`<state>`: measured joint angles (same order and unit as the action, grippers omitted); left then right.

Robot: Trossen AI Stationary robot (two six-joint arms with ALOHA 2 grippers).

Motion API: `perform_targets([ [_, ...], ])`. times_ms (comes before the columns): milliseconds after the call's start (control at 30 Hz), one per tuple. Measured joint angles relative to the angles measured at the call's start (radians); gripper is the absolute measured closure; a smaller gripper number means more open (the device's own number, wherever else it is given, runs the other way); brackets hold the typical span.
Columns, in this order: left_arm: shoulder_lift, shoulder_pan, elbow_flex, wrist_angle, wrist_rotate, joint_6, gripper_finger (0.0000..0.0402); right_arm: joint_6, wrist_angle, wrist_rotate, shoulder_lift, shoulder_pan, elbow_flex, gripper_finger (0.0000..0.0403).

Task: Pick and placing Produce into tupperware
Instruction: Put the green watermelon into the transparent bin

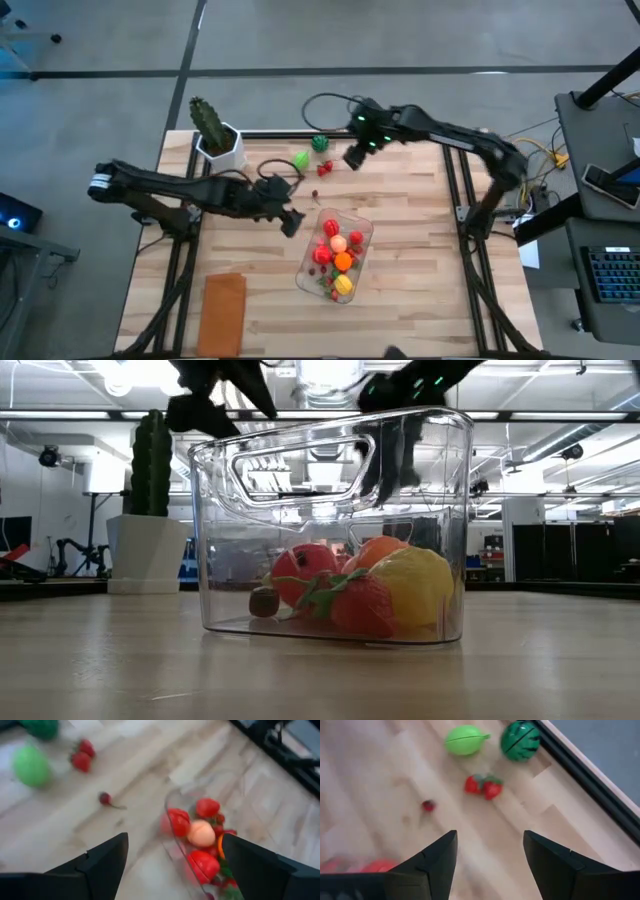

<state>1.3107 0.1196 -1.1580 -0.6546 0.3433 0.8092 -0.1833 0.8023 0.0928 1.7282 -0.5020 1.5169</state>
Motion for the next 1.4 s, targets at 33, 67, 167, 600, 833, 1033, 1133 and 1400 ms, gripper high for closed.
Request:
perform_targets([
  [33,-0.021,0.0,0.0,-0.011,0.018,0.0,0.0097,0.0,-0.001,-0.004,0.046,-0.013,0.032,0.0183],
  [67,-0.04,0.0,0.0,-0.035,0.035,0.001,0.0098,0.0,0.003,-0.02,0.094,-0.025,0.068,0.0183],
  [167,-0.081,0.0,0.0,-0.104,0.075,0.024,0.01,-0.001,0.003,-0.068,0.219,-0.044,0.189,0.0183],
  [600,-0.12,0.0,0.005,-0.459,0.173,0.075,0.01,-0.131,0.075,-0.041,0.548,-0.051,0.647,0.0102],
  [833,-0.126,-0.002,0.006,-0.463,0.193,0.075,0.01,-0.223,0.172,-0.041,0.68,-0.063,0.767,0.0069],
  [1033,-0.135,-0.002,0.007,-0.479,0.193,0.075,0.0101,-0.296,0.198,-0.045,0.751,-0.073,0.822,0.0073],
  [1133,-0.136,-0.002,0.007,-0.487,0.193,0.075,0.0101,-0.331,0.198,-0.061,0.761,-0.08,0.82,0.0075],
  [1400,-0.136,-0.002,0.007,-0.486,0.215,0.067,0.0101,-0.343,0.184,-0.076,0.765,-0.095,0.817,0.0076],
])
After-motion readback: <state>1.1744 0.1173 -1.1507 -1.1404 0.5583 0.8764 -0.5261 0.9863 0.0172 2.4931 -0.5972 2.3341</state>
